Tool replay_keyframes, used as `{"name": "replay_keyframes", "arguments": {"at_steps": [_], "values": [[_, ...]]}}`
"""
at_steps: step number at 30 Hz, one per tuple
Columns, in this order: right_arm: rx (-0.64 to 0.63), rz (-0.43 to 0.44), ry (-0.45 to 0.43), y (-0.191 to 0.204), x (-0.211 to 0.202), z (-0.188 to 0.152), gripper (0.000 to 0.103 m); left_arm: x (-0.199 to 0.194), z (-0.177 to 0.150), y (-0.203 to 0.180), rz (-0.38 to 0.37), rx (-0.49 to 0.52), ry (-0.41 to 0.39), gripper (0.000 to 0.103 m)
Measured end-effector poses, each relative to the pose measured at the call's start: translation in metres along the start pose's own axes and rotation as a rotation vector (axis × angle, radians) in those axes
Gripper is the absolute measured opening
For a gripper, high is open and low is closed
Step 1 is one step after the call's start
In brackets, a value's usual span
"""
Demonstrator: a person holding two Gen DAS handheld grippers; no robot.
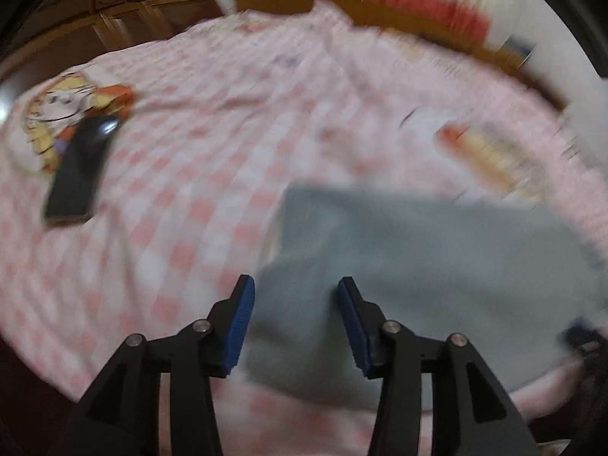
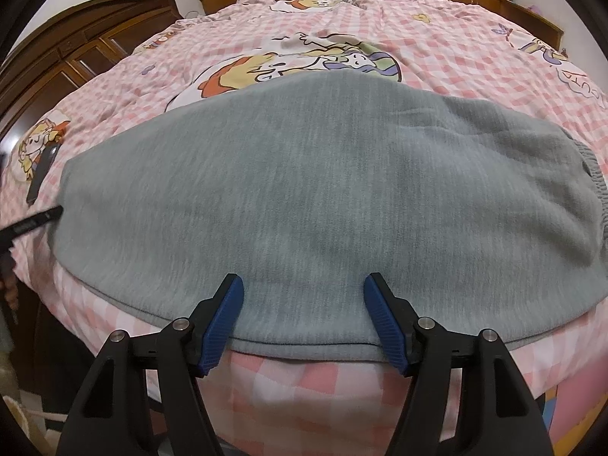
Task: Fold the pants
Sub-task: 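Open the left tool and move it back over the sweatpants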
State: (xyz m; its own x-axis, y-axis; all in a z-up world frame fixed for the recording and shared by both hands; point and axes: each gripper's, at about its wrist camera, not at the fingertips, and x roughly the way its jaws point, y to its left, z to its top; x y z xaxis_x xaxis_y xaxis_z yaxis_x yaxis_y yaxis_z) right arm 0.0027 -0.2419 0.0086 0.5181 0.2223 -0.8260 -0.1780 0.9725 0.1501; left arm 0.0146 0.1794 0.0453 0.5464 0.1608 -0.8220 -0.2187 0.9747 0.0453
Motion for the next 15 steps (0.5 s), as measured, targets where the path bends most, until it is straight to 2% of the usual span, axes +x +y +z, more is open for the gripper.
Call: {"name": "replay_keyframes", "arguments": {"at_steps": [1,3,4,6,8,10,13,15], "values": [[-0.002,0.004,0.001,0.000,-0.001,-0.001,0.068,0.006,-0.005,0.002,0.030,-0.006,0.011,0.051],[-0.007,0.008,0.003,0.000,-0.002,-0.002,0.068,0.011,-0.014,0.011,0.051,-0.032,0.002,0.061],[-0.009,0.011,0.005,0.000,-0.003,-0.003,0.068,0.010,-0.015,0.012,0.084,-0.034,0.004,0.069],[0.008,0.027,0.011,-0.003,-0.007,0.000,0.065,0.005,-0.016,0.013,0.145,-0.019,0.004,0.070],[0.041,0.055,0.004,-0.010,-0.013,0.006,0.062,-0.005,-0.016,0.012,0.151,-0.020,-0.001,0.069],[0.063,0.062,-0.017,-0.018,-0.018,0.018,0.062,-0.019,-0.014,0.009,0.097,-0.021,-0.042,0.069],[0.094,0.055,-0.059,-0.031,-0.020,0.047,0.061,-0.039,-0.004,-0.009,-0.067,-0.007,-0.105,0.069],[0.112,0.075,-0.087,-0.036,-0.017,0.068,0.055,-0.039,0.004,-0.025,-0.164,0.001,-0.102,0.070]]}}
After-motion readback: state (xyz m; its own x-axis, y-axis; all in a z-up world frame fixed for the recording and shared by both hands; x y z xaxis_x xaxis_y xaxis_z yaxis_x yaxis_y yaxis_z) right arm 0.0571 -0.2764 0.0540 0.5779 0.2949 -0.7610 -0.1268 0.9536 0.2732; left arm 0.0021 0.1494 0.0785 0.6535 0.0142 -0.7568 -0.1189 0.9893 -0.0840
